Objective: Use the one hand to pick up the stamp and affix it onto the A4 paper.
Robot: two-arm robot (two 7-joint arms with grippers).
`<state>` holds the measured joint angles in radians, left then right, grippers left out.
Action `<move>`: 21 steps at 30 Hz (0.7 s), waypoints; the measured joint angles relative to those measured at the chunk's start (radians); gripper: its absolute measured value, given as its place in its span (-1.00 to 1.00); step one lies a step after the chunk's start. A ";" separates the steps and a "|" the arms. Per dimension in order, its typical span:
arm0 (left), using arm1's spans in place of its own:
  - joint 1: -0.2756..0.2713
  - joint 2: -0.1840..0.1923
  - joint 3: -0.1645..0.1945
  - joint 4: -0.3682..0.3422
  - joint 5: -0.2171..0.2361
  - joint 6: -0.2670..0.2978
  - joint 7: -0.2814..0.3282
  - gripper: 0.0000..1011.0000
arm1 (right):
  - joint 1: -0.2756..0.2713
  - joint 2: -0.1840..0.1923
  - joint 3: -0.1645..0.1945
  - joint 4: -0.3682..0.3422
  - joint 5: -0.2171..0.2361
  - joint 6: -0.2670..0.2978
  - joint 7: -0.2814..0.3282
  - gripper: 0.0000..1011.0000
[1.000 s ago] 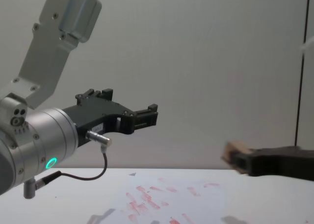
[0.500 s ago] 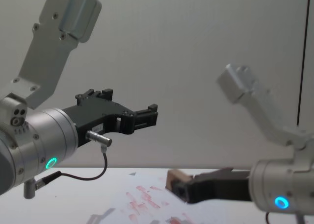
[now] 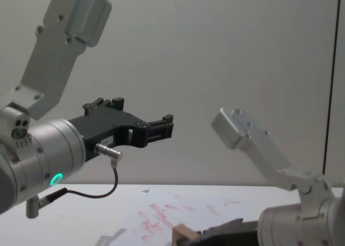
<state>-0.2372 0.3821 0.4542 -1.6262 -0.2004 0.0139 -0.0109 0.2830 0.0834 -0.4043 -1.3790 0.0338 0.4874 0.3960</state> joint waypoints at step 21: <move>0.000 0.000 0.000 0.000 0.000 0.000 0.000 0.98 | 0.003 -0.007 -0.009 0.030 -0.003 -0.019 -0.014 -0.56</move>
<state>-0.2372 0.3821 0.4542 -1.6262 -0.2004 0.0139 -0.0109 0.2861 0.0766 -0.4131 -1.3494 0.0304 0.4684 0.3818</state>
